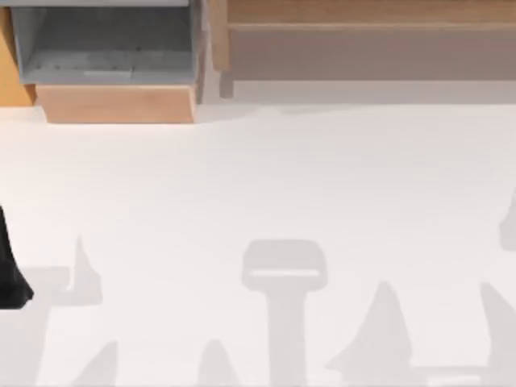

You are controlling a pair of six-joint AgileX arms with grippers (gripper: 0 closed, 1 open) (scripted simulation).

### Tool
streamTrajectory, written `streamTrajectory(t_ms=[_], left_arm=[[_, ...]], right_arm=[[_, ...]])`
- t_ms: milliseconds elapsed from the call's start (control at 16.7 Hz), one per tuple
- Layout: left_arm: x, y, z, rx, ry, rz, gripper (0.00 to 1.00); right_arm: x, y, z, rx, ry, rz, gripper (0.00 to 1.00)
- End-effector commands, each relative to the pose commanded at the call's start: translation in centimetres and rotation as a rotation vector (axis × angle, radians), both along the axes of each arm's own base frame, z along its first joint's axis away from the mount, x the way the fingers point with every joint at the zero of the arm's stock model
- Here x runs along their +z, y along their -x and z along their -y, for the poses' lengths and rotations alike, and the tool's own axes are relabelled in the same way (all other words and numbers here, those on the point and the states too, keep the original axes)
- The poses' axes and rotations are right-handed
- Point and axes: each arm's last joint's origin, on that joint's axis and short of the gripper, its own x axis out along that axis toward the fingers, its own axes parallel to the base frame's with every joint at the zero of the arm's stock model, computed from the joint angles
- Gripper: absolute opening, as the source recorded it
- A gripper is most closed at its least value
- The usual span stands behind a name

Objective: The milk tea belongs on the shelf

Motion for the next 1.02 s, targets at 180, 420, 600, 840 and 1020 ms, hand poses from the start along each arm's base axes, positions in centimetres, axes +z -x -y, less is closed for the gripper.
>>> streamTrajectory(t_ms=[180, 420, 600, 840, 1020], left_arm=[[0.0, 0.0, 0.0, 0.000, 0.000, 0.000, 1.00], [0.0, 0.0, 0.0, 0.000, 0.000, 0.000, 1.00], [0.0, 0.0, 0.0, 0.000, 0.000, 0.000, 1.00], [0.0, 0.0, 0.0, 0.000, 0.000, 0.000, 1.00], [0.0, 0.0, 0.0, 0.000, 0.000, 0.000, 1.00]], right_arm=[[-0.5, -2.3, 3.1, -0.001, 0.000, -0.001, 1.00], [-2.8, -4.4, 8.0, -0.001, -0.001, -0.001, 1.00], [-5.4, -4.8, 11.5, -0.002, 0.001, 0.001, 1.00], [-8.9, -4.2, 14.9, -0.002, 0.006, 0.007, 1.00], [-10.8, -3.5, 16.4, -0.001, 0.013, 0.013, 1.00]])
